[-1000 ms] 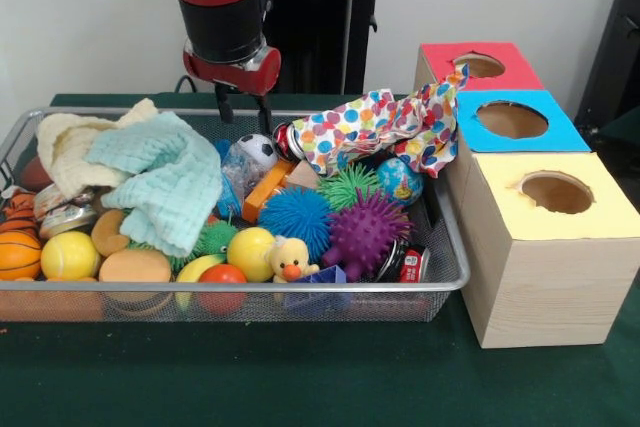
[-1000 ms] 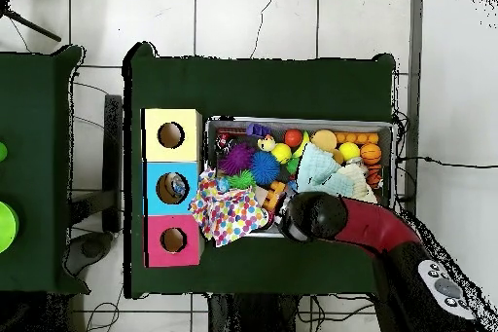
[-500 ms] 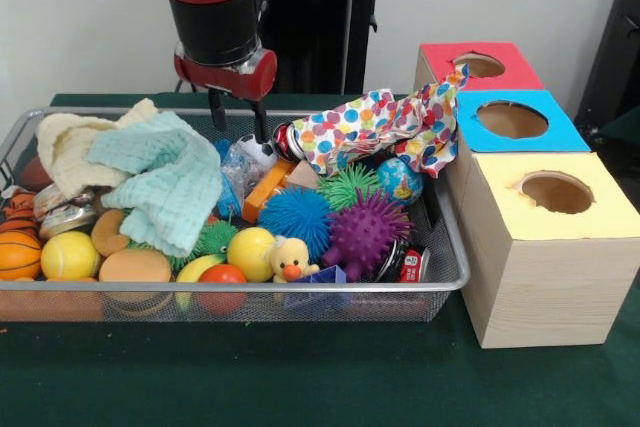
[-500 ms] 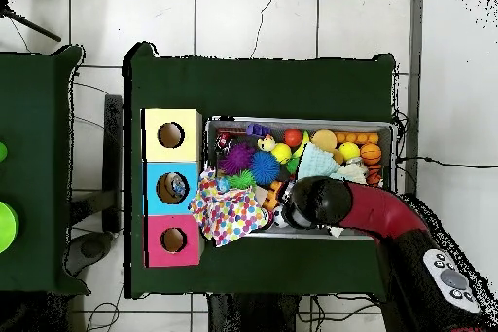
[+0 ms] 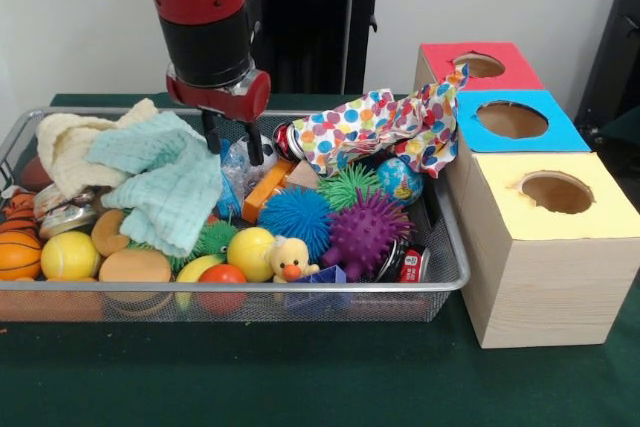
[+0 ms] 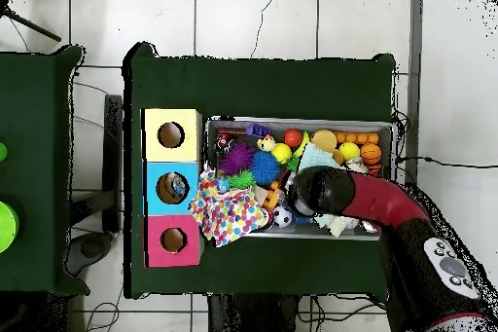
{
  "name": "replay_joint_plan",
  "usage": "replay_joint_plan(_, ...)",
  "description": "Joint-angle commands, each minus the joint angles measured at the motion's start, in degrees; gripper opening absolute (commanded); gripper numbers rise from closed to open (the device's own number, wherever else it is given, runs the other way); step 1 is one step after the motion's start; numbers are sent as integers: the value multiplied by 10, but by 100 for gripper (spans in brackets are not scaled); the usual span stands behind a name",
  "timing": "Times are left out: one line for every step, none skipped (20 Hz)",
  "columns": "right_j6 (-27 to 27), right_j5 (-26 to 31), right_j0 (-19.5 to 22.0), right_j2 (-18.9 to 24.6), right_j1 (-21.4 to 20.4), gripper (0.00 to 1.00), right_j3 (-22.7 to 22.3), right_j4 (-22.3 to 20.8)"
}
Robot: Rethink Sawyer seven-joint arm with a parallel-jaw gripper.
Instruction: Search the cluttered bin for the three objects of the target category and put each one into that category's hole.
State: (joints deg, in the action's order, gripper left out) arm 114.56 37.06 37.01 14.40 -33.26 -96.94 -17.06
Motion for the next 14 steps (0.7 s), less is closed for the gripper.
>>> replay_joint_plan(-88, 50, 6, 50, 36, 100, 71, -23)
replay_joint_plan(-87, 43, 7, 50, 39, 100, 68, -25)
replay_joint_plan(-87, 36, 9, 51, 42, 100, 66, -26)
replay_joint_plan(-84, 31, 9, 50, 49, 100, 68, -28)
replay_joint_plan(-77, 15, 9, 48, 56, 100, 65, -30)
replay_joint_plan(-71, -1, 9, 47, 63, 100, 61, -33)
replay_joint_plan(-63, -24, 10, 46, 69, 100, 54, -37)
replay_joint_plan(-55, -42, 11, 45, 76, 100, 48, -40)
replay_joint_plan(-50, -61, 13, 46, 83, 100, 44, -44)
replay_joint_plan(-48, -75, 14, 46, 91, 100, 42, -47)
replay_joint_plan(-50, -83, 15, 47, 93, 100, 39, -50)
replay_joint_plan(-46, -94, 16, 47, 93, 100, 34, -51)
replay_joint_plan(-42, -106, 16, 47, 94, 100, 30, -53)
replay_joint_plan(-38, -117, 17, 47, 94, 0, 25, -55)
